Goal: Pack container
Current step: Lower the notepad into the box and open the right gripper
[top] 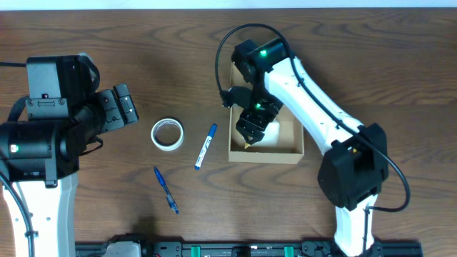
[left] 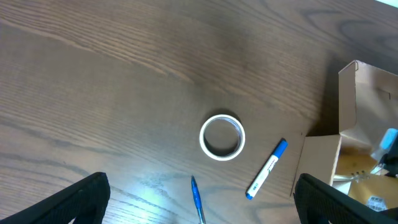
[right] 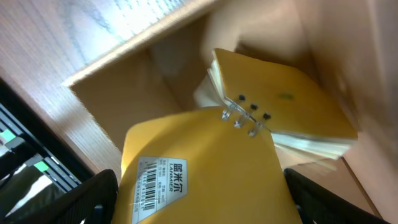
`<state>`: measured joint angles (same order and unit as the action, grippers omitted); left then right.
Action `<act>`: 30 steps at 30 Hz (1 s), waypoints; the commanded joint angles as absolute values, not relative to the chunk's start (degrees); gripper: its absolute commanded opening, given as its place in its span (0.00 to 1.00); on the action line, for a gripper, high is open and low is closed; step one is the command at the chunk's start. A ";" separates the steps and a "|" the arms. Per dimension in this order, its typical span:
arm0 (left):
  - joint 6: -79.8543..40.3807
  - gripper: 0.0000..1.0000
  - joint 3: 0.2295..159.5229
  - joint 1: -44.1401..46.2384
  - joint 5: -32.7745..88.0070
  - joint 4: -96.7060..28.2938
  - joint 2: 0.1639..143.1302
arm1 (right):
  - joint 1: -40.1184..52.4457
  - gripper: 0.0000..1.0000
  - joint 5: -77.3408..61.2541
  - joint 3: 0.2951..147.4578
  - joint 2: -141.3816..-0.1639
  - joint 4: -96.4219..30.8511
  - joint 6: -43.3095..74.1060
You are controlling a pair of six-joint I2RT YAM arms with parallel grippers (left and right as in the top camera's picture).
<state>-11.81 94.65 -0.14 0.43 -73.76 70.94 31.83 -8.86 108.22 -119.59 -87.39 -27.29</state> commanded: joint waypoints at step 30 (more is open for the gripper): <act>-11.81 0.95 95.48 0.03 -0.03 -74.96 70.76 | 28.53 0.03 -6.24 106.69 -118.63 -85.08 -12.82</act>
